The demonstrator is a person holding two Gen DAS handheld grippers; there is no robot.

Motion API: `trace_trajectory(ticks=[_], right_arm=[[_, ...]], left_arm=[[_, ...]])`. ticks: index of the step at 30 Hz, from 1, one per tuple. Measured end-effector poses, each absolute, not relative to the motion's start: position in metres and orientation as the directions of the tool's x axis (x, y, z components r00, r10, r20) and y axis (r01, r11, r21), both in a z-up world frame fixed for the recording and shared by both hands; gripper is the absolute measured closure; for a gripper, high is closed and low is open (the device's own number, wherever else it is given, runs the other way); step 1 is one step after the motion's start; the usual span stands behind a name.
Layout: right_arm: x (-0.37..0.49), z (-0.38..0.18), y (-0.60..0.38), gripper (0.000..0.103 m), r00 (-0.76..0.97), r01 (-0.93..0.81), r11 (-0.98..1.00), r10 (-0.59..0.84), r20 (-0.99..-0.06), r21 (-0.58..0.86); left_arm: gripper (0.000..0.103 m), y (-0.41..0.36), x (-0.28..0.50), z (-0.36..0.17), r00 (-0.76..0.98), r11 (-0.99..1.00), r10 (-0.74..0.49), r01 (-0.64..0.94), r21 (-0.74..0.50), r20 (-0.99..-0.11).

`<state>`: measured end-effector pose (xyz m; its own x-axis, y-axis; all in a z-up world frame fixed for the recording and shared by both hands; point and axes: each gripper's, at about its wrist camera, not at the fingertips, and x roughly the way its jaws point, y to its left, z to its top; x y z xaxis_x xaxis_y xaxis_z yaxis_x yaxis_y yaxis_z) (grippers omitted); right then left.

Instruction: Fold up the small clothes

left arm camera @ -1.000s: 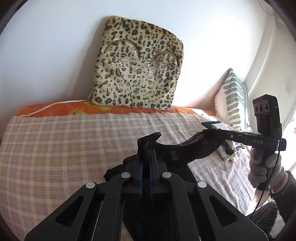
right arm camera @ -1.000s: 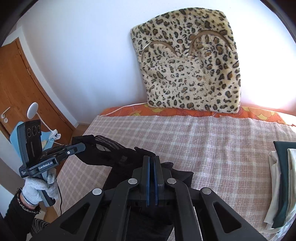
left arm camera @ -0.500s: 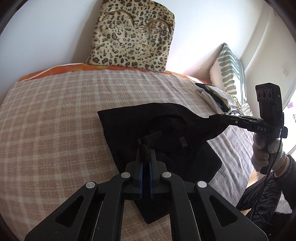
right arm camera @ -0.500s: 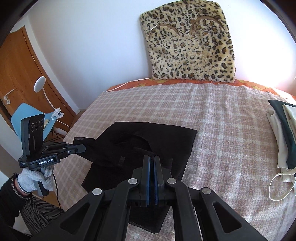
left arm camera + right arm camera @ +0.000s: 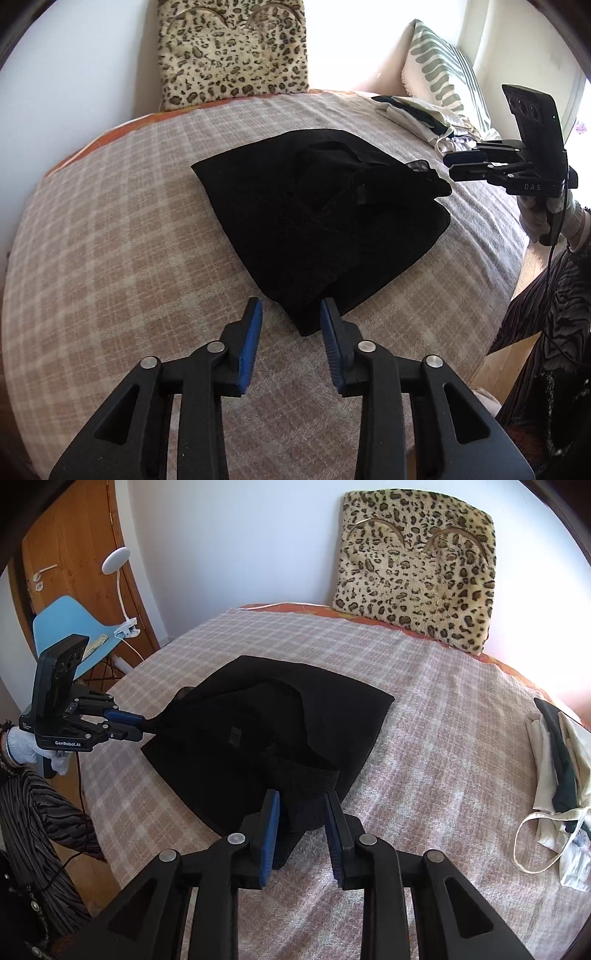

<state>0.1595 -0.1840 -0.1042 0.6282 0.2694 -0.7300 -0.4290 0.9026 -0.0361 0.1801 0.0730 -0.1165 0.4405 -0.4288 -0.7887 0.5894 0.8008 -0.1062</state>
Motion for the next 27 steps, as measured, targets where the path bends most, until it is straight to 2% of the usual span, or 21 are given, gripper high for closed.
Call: trace_trajectory(ticks=[4, 10, 19, 20, 21, 22, 23, 24, 27], right_arm=[[0.156, -0.102, -0.172, 0.066, 0.655, -0.454, 0.886, 0.261, -0.709, -0.093], [0.152, -0.123, -0.139, 0.066, 0.628, -0.541, 0.817, 0.236, -0.742, -0.198], [0.15, -0.141, -0.126, 0.066, 0.635, -0.575, 0.764, 0.191, -0.748, -0.293], [0.151, -0.143, -0.124, 0.069, 0.64, -0.575, 0.758, 0.181, -0.746, -0.309], [0.152, -0.145, -0.121, 0.071, 0.642, -0.579, 0.748, 0.174, -0.747, -0.324], [0.152, -0.147, -0.118, 0.073, 0.643, -0.581, 0.74, 0.162, -0.748, -0.339], [0.152, -0.149, -0.117, 0.091, 0.649, -0.58, 0.734, 0.154, -0.745, -0.353], [0.152, -0.149, -0.115, 0.103, 0.652, -0.579, 0.732, 0.152, -0.743, -0.359], [0.145, -0.139, -0.118, 0.103, 0.677, -0.573, 0.733, 0.171, -0.716, -0.366]], left_arm=[[0.058, 0.054, 0.175, -0.112, 0.481, 0.775, -0.408, 0.632, -0.016, -0.776], [0.058, 0.018, 0.168, -0.122, 0.475, 0.701, -0.399, 0.709, 0.073, -0.784], [0.058, 0.014, 0.185, -0.136, 0.426, 0.708, -0.397, 0.706, 0.024, -0.813], [0.063, 0.014, 0.186, -0.137, 0.427, 0.713, -0.395, 0.701, 0.022, -0.813], [0.074, 0.015, 0.188, -0.137, 0.426, 0.717, -0.393, 0.696, 0.018, -0.815], [0.08, 0.017, 0.189, -0.137, 0.423, 0.721, -0.396, 0.693, 0.009, -0.815], [0.089, 0.02, 0.19, -0.136, 0.422, 0.724, -0.402, 0.69, 0.0, -0.813], [0.094, 0.022, 0.189, -0.134, 0.424, 0.725, -0.408, 0.689, -0.004, -0.809], [0.098, 0.03, 0.184, -0.126, 0.436, 0.719, -0.423, 0.695, -0.002, -0.794]])
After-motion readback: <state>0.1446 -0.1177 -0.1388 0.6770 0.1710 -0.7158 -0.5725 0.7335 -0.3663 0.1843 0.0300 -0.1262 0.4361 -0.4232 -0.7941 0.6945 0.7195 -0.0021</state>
